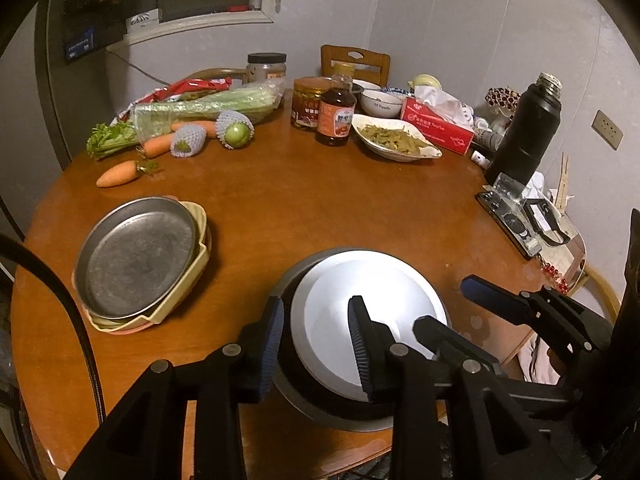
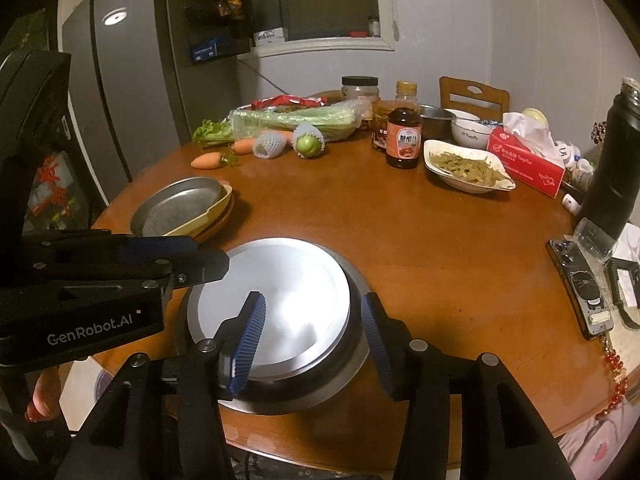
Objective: Organize plates and bowls
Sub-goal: 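Grasp the rim of the steel bowl holding the plates with the left gripper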
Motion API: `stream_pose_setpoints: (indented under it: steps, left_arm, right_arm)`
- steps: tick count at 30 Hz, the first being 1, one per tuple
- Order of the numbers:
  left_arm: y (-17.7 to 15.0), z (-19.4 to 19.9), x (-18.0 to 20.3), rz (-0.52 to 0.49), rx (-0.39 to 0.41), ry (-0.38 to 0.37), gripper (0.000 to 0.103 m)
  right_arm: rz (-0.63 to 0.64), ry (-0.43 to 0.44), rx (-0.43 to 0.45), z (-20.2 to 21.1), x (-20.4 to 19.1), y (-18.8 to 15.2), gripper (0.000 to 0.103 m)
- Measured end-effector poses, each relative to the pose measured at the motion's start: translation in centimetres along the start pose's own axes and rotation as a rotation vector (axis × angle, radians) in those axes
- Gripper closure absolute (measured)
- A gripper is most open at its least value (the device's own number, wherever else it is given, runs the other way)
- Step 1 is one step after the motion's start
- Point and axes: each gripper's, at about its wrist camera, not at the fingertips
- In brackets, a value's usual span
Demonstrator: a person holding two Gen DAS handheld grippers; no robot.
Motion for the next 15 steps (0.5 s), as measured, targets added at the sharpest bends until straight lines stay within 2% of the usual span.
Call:
stream_pose_setpoints:
  steps: [6, 9, 15]
  left_arm:
    - [0.1, 0.4, -0.6, 0.017, 0.017, 0.023, 0.060]
    - [0.2, 0.2, -1.3, 0.037, 0.002, 0.012, 0.056]
    - [0.3, 0.0, -2.5, 0.077, -0.014, -0.004, 0.052]
  right_arm:
    - [-0.028, -0.016, 0.026, 0.8, 0.7, 0.1, 0.045]
    - [-0.049, -0.021, 0.027, 1.0, 1.3, 0.0, 0.041]
    - [-0.067, -0.048, 0.016, 0.9, 2.1, -0.2, 0.040]
Point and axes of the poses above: each gripper's, at about its wrist camera, not at the fingertips, and z roughly against the way its jaws point, x to its right, y to its top, and after that the axes turned 14 degrees about z, right-handed
